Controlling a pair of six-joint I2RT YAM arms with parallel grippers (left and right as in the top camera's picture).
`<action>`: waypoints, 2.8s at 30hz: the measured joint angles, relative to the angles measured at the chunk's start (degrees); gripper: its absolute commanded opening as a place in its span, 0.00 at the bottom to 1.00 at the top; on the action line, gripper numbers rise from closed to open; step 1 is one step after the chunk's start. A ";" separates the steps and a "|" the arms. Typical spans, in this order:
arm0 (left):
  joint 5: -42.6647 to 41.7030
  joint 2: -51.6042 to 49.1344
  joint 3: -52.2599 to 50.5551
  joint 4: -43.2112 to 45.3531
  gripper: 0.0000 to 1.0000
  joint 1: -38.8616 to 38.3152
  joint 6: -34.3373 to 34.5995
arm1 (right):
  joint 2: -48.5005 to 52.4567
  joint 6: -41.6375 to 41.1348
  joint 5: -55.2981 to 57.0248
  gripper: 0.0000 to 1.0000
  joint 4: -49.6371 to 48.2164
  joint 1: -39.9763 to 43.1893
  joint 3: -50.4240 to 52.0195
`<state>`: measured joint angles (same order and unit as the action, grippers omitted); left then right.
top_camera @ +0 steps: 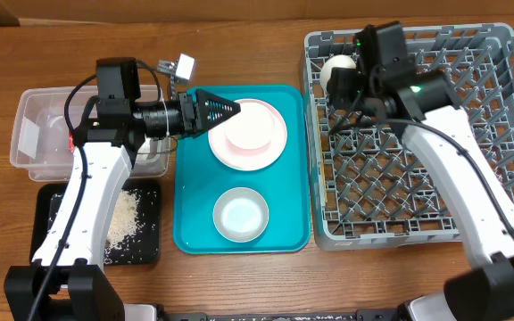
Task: Sort waste into correct bins and load items into the dishwasher
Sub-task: 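Carry the white cup with the right gripper into the dish rack and release, then move the right gripper to the pink-rimmed bowl on the plate and grasp it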
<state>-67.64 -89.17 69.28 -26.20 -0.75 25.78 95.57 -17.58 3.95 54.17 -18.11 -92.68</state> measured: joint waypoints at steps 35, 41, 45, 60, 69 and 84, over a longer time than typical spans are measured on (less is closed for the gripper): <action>8.76 0.00 -0.02 -3.87 0.71 0.00 -3.96 | 10.38 1.11 6.99 0.62 -4.48 0.00 3.61; 9.22 0.00 -0.02 -3.82 0.75 0.00 -3.96 | 10.38 1.22 7.04 0.90 -4.33 0.00 3.61; 9.25 0.00 -0.02 -3.32 0.86 0.00 -4.28 | 10.38 1.31 7.04 0.96 -4.02 0.00 3.61; 26.05 11.72 0.00 -4.22 1.00 3.13 -2.05 | 10.34 4.57 -9.62 0.86 5.22 -0.55 -7.30; 58.36 22.69 0.22 -14.71 1.00 3.76 1.07 | 10.36 5.62 -19.43 0.86 1.92 -10.88 -7.30; 66.05 17.14 0.22 -17.92 1.00 3.76 1.27 | 15.85 7.50 -3.63 0.36 -11.21 -25.62 -3.17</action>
<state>-1.58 -72.03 69.49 -44.12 3.01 27.05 111.42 -10.09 0.32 42.96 -43.72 -95.85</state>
